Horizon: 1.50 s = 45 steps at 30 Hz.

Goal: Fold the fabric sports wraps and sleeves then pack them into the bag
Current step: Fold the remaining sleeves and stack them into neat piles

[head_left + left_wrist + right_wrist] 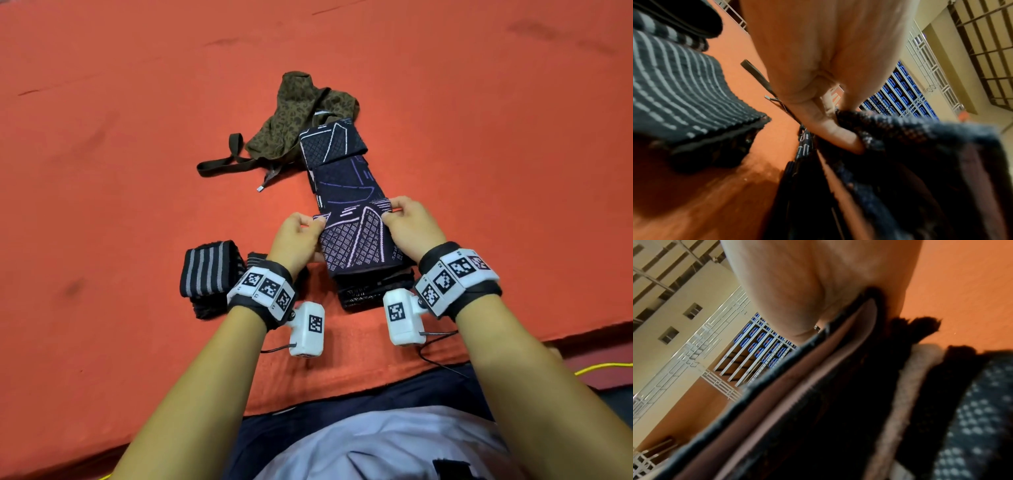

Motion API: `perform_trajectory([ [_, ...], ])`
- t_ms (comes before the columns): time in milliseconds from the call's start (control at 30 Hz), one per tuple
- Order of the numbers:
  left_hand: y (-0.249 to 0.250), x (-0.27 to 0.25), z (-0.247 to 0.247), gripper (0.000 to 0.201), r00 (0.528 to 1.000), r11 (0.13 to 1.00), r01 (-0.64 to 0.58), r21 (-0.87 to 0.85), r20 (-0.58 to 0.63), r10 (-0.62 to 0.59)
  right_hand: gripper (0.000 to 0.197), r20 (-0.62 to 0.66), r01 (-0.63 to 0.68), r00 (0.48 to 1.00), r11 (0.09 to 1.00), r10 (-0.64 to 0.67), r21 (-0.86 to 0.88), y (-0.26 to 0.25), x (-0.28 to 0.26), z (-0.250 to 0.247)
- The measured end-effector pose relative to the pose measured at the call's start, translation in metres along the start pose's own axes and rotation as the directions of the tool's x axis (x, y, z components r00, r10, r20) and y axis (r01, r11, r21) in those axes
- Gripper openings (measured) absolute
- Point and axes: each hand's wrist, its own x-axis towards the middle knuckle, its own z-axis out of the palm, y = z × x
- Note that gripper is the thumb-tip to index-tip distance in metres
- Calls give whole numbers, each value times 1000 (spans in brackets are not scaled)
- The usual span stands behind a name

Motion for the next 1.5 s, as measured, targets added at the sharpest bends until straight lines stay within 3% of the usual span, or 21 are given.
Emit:
perform_trajectory([
  [167,-13,7,0,20,999,974,22,224,-37,-14,31,5,8,1000,999,-7,-51,6,0,5],
  [267,-14,6,0,20,1000,967,17,253,-25,-11,52,2,50,999,998,-50,-37,8,-2,4],
  [333,-14,4,0,34,1000,970,-5,244,21,0,58,4,88,996,992,-88,-93,9,-3,3],
  [400,-15,4,0,42,997,969,-46,245,67,30,55,-4,94,995,983,-96,-160,9,-2,4],
  [600,-19,4,-2,26,979,921,-192,339,136,153,50,-37,119,990,956,-134,-268,10,-5,1],
  [833,-22,5,3,25,966,877,-253,409,150,209,50,10,80,997,917,-83,-390,10,0,9],
  [1000,-23,5,2,36,953,849,-299,436,188,238,43,74,111,993,883,-87,-456,5,-5,19],
  [1133,-20,3,2,42,954,827,-285,485,222,199,45,58,144,989,772,-138,-620,7,-9,18],
  [1267,-21,1,0,43,963,823,-255,508,205,172,48,122,125,991,750,-59,-650,11,-6,17],
  [1400,-26,-2,3,47,968,851,-230,473,202,149,49,127,103,991,771,-29,-628,19,-8,21],
  [1500,-31,-3,3,60,980,894,-169,416,168,107,54,133,77,991,858,-10,-507,26,-7,19],
])
